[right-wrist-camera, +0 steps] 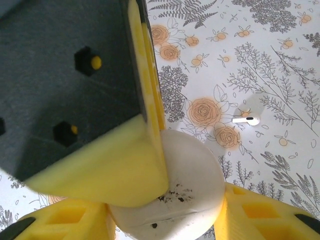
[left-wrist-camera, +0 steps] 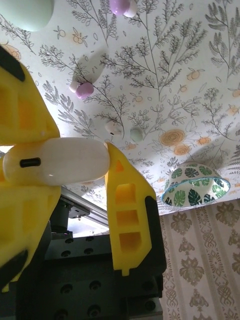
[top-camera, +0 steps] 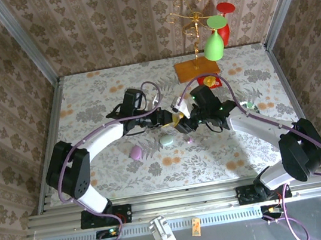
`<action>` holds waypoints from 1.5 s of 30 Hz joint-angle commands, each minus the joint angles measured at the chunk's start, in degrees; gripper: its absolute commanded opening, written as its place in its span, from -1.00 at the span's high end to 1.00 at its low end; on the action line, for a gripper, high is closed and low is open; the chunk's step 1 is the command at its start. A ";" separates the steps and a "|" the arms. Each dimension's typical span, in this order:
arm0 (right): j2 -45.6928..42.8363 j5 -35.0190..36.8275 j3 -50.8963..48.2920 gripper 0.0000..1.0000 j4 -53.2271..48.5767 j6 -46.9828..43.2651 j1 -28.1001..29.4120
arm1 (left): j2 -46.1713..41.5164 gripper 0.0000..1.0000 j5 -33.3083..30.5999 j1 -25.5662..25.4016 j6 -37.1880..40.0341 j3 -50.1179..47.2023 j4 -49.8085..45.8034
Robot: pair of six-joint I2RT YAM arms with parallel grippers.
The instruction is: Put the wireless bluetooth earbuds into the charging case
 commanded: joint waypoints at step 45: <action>9.79 -6.32 -7.40 -0.06 87.37 96.21 -4.99 | -12.72 0.95 -36.21 -2.08 -26.37 -17.06 62.07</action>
